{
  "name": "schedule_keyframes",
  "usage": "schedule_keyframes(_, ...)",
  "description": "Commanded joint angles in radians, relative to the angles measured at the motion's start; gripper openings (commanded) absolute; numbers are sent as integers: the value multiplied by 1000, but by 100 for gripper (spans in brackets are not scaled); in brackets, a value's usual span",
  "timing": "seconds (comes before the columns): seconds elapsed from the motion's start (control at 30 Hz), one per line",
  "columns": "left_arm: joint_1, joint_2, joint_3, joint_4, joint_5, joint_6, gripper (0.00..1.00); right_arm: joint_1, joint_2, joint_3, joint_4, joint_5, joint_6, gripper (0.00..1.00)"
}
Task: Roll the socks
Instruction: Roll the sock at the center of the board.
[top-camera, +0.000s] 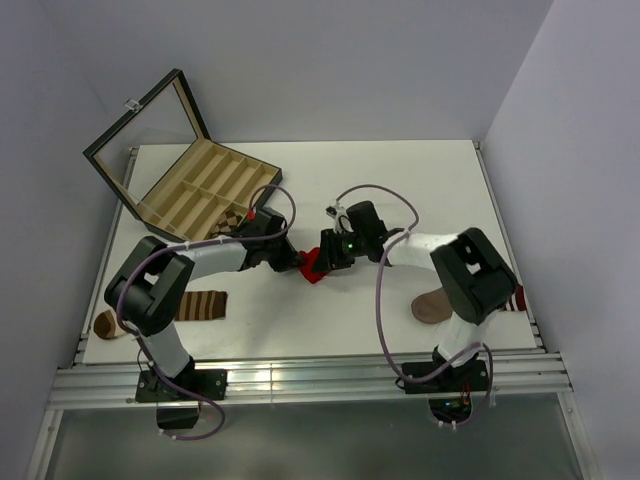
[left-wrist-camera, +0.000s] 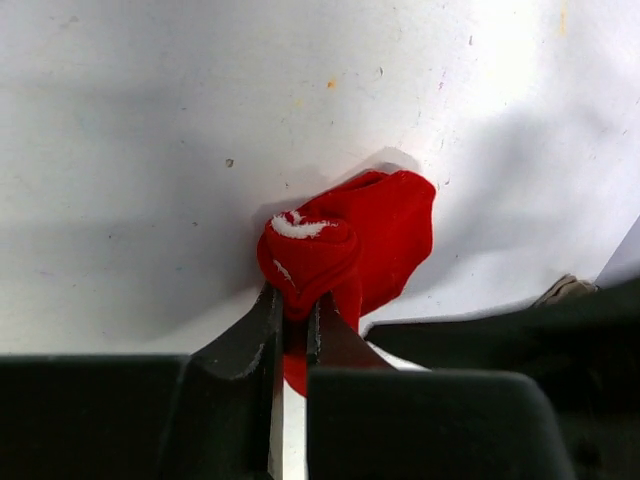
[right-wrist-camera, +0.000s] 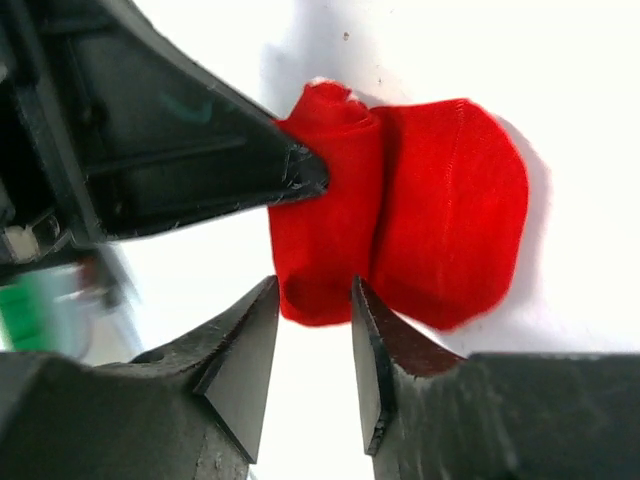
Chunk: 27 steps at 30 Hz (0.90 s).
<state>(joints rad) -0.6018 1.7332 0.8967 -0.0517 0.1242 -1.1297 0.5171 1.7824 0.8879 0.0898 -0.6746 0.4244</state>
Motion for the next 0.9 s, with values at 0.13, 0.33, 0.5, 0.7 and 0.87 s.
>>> schedule_keyframes(0.13, -7, 58, 36, -172, -31, 99, 0, 181, -268, -107, 2, 591, -199, 45)
schedule_keyframes(0.33, -7, 66, 68, -198, -28, 120, 0, 313, -288, -113, 27, 820, -272, 47)
schedule_keyframes(0.5, -7, 75, 74, -203, -21, 123, 0, 395, -241, -93, 53, 895, -334, 51)
schedule_keyframes(0.7, -7, 80, 80, -200, -12, 125, 0, 448, -172, -64, 71, 926, -369, 52)
schedule_keyframes(0.87, -7, 83, 80, -192, -3, 123, 0, 480, -108, -41, 84, 958, -395, 53)
